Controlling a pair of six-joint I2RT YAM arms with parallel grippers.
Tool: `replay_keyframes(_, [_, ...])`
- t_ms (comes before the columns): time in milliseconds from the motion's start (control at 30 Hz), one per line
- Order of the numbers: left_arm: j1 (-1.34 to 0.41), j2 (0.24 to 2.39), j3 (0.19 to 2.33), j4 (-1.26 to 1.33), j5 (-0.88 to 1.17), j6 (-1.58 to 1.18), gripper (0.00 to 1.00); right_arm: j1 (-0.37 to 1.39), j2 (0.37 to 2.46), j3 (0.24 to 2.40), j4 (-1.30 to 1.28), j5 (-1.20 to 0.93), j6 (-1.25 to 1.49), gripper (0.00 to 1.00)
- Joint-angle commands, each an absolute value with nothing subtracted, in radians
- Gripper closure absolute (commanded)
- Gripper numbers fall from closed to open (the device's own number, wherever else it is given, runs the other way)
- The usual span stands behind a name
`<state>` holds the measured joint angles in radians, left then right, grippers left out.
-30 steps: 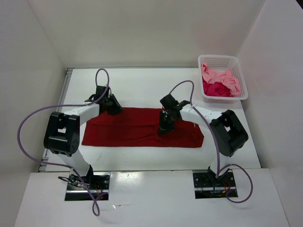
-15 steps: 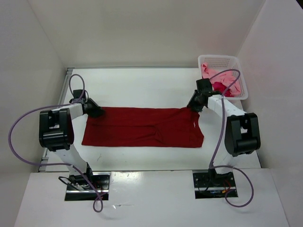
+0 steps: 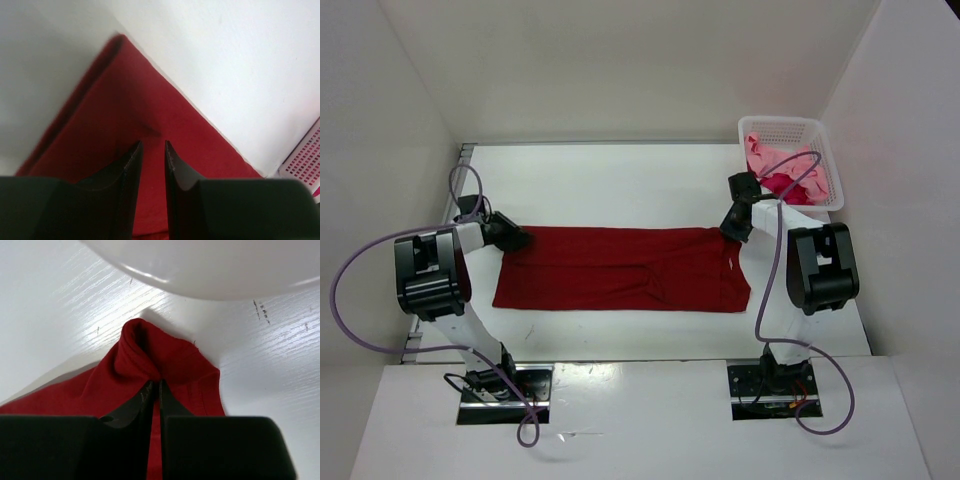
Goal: Fold and stack the t-shirts
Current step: Rotate the tshirt 90 degrees
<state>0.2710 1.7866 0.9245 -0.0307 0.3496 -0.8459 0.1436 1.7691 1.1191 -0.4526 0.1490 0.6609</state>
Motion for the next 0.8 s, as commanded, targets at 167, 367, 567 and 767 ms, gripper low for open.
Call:
replay_keyframes(167, [0.363, 1.758, 0.893, -0.061, 0.311, -0.825, 0.68, 0.143, 1.786, 1.108, -0.419, 0.247, 0.690, 0.73])
replay_keyframes(367, [0.364, 1.662, 0.905, -0.061, 0.321, -0.834, 0.68, 0.143, 1.668, 1.129, -0.478, 0.153, 0.655, 0.51])
replay_keyframes(567, [0.220, 1.586, 1.009, -0.123, 0.307, -0.723, 0.68, 0.161, 1.540, 1.140, -0.523, 0.095, 0.644, 0.46])
replay_keyframes(767, [0.054, 1.595, 1.031, -0.163, 0.261, -0.679, 0.68, 0.265, 1.548, 1.088, -0.514, 0.014, 0.690, 0.88])
